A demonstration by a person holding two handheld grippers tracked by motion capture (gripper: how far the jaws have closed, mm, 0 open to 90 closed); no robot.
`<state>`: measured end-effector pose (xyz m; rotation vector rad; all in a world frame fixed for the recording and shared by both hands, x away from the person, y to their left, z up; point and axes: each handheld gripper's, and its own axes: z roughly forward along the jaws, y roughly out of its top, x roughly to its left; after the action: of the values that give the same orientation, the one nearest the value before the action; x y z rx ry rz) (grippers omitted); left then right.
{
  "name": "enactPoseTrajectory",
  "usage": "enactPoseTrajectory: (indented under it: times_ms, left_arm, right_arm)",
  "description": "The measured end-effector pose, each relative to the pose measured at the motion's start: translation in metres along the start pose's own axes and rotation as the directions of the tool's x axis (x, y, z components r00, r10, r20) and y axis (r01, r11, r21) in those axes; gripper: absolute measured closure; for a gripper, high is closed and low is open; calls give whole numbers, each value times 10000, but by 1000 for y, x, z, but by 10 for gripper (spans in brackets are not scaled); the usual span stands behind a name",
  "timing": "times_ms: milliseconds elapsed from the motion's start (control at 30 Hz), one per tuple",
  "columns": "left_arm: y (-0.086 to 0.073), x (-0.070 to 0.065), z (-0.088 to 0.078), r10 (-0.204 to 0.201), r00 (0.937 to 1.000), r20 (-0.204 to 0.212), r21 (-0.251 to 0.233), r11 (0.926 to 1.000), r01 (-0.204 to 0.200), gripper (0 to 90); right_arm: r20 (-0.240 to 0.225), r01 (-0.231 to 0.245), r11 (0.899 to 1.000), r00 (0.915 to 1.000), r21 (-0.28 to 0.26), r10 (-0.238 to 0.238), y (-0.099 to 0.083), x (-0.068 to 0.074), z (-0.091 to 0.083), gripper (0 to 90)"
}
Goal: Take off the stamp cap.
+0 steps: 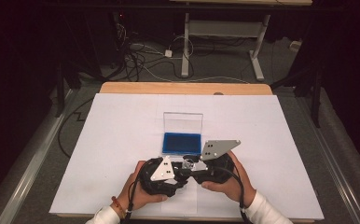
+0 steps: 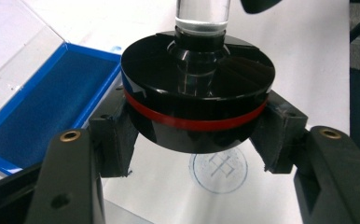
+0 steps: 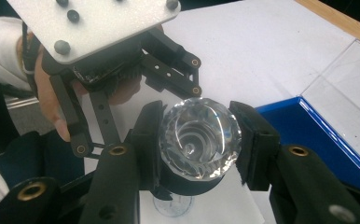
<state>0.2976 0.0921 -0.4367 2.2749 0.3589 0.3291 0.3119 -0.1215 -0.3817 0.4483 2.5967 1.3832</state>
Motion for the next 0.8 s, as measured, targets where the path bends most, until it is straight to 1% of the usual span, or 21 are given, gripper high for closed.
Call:
enactPoseTrajectory:
  times_ms: [33, 133, 200, 233, 300, 333, 367, 400, 433, 467, 500, 533, 567, 600, 633, 667, 700, 733, 767, 800]
  left_arm:
    - [0, 0, 0, -42, 10000, -21, 19, 10000, 42, 371]
    - [0, 1, 2, -346, 9993, 104, 34, 9994, 346, 371]
    - [-1, 1, 3, -514, 9986, 111, 8, 9987, 514, 371]
    - [-1, 1, 3, -586, 9982, 150, 41, 9983, 586, 371]
    - [-1, 3, 4, -861, 9962, 161, -5, 9963, 861, 372]
    - [-8, 10, 2, -1309, 9884, 771, -124, 9911, 1323, 476]
    - [-19, 19, 1, -2221, 9714, 840, -629, 9717, 2276, 881]
    - [-23, 25, -2, -2467, 9649, 903, -965, 9621, 2550, 880]
    - [-18, 23, -8, -2044, 9775, 512, -1006, 9728, 2087, 880]
    - [-10, 19, -13, -1560, 9867, 458, -1178, 9800, 1604, 872]
    - [-5, 17, -16, -1302, 9897, 587, -1356, 9812, 1372, 798]
    - [-1, 11, -15, -893, 9960, -61, -1196, 9889, 879, 787]
    - [1, 8, -12, -722, 9974, -74, -1098, 9914, 710, 726]
    - [1, 7, -10, -628, 9976, 276, -969, 9932, 652, 711]
    - [1, 5, -6, -450, 9990, 1, -645, 9969, 449, 676]
    - [0, 4, -5, -412, 9990, -145, -541, 9977, 403, 594]
    - [-1, 4, -4, -570, 9984, -10, -646, 9963, 568, 540]
    - [-2, 6, -3, -721, 9970, -292, -631, 9955, 701, 521]
    - [-2, 6, -2, -732, 9946, -731, -502, 9963, 696, 453]
    - [-2, 6, -2, -672, 9921, -1059, -348, 9973, 639, 354]
  right_arm:
    - [53, -13, 10000, 10000, -31, 13, 0, 0, 0, 574]
    - [246, 66, 9999, 9997, -134, -63, -1, 2, 1, 574]
    - [412, 189, 9998, 9990, -103, -184, -1, 4, 3, 574]
    - [471, 148, 9998, 9988, -147, -141, -1, 5, 3, 574]
    - [575, 157, 9997, 9982, -177, -147, -1, 6, 3, 574]
    - [678, 151, 9996, 9976, -230, -135, -1, 6, 3, 574]
    - [1449, 388, 9978, 9890, -529, -307, -1, 8, -2, 574]
    - [1011, 75, 9963, 9949, -855, 11, 1, 3, -10, 574]
    - [1031, -64, 9935, 9945, -1139, 182, 3, 0, -17, 575]
    - [1198, 237, 9947, 9927, -1002, -116, 4, 1, -21, 575]
    - [1223, 349, 9942, 9922, -1018, -224, 3, 2, -21, 575]
    - [1086, 225, 9930, 9940, -1155, -98, 2, 2, -19, 575]
    - [1061, 124, 9937, 9944, -1117, -5, 2, 1, -18, 574]
    - [983, 83, 9943, 9952, -1067, 22, 3, -1, -17, 575]
    - [931, -10, 9936, 9956, -1132, 116, 2, -1, -17, 575]
    - [872, 64, 9942, 9962, -1071, 29, 1, 0, -16, 575]
    - [892, 113, 9957, 9960, -921, -30, 1, 0, -15, 575]
    - [1031, 102, 9958, 9947, -907, -8, 1, 1, -16, 574]
    - [913, 89, 9961, 9958, -878, -8, 2, 0, -17, 575]
    - [710, -9, 9965, 9975, -833, 69, 2, -1, -19, 574]
